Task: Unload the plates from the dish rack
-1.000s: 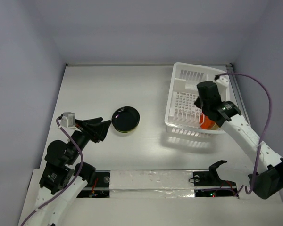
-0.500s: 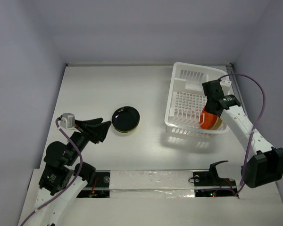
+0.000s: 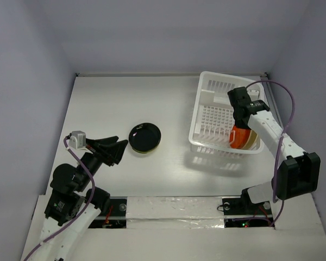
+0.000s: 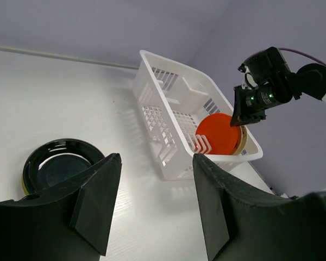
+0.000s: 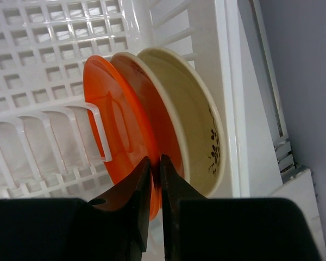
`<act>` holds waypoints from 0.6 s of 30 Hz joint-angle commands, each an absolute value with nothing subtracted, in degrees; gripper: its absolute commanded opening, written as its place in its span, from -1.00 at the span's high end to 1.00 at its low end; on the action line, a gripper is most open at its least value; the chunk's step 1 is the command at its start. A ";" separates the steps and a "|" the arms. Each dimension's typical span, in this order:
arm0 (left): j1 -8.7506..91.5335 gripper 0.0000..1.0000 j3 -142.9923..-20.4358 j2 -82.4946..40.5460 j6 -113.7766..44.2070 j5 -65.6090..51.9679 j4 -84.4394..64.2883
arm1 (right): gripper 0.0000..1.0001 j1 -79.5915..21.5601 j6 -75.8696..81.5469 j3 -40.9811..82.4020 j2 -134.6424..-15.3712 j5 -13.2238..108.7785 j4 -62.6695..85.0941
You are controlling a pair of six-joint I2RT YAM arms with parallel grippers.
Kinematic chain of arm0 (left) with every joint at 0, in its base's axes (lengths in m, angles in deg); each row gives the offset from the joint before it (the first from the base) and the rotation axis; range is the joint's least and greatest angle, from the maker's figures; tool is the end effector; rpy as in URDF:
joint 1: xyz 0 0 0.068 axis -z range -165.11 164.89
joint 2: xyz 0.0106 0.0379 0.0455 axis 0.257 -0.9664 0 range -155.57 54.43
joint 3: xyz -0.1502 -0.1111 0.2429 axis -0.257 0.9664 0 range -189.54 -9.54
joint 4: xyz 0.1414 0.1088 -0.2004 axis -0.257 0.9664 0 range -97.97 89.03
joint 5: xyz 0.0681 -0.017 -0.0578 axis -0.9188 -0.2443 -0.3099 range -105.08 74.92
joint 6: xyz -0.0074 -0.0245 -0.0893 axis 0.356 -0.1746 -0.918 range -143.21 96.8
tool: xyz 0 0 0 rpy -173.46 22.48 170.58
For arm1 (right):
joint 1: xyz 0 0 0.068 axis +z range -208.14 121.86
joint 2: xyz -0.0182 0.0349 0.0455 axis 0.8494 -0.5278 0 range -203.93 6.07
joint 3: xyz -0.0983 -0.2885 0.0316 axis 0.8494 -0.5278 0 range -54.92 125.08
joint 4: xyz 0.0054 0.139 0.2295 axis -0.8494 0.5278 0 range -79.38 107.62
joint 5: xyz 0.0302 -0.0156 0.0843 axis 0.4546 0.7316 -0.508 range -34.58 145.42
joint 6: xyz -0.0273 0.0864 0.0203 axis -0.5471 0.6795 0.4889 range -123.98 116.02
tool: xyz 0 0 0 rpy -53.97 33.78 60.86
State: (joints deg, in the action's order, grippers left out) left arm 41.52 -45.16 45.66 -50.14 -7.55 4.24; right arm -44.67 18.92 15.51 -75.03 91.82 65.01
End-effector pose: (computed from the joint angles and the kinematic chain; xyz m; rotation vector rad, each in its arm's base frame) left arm 0.0618 -0.0433 0.3662 0.1126 1.3660 -0.8769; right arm 0.2961 0.0199 0.2927 0.3826 2.4513 -0.6022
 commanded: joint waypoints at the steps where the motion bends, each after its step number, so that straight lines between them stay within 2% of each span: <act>1: 41.87 -0.05 -45.23 46.70 -50.10 -6.99 1.35 | 0.85 -43.65 18.17 19.43 -76.62 95.05 67.30; 2: 41.87 -0.05 -45.32 46.78 -50.19 -7.00 1.43 | 1.00 -43.03 18.09 19.69 -77.15 95.58 67.74; 12: 41.87 -0.05 -45.32 46.35 -50.19 -7.00 1.43 | 1.00 -29.94 19.84 25.93 -80.67 112.71 73.19; 18: 41.87 -0.05 -45.32 46.08 -50.19 -7.00 1.43 | 1.00 -27.91 22.21 29.97 -81.12 117.55 78.11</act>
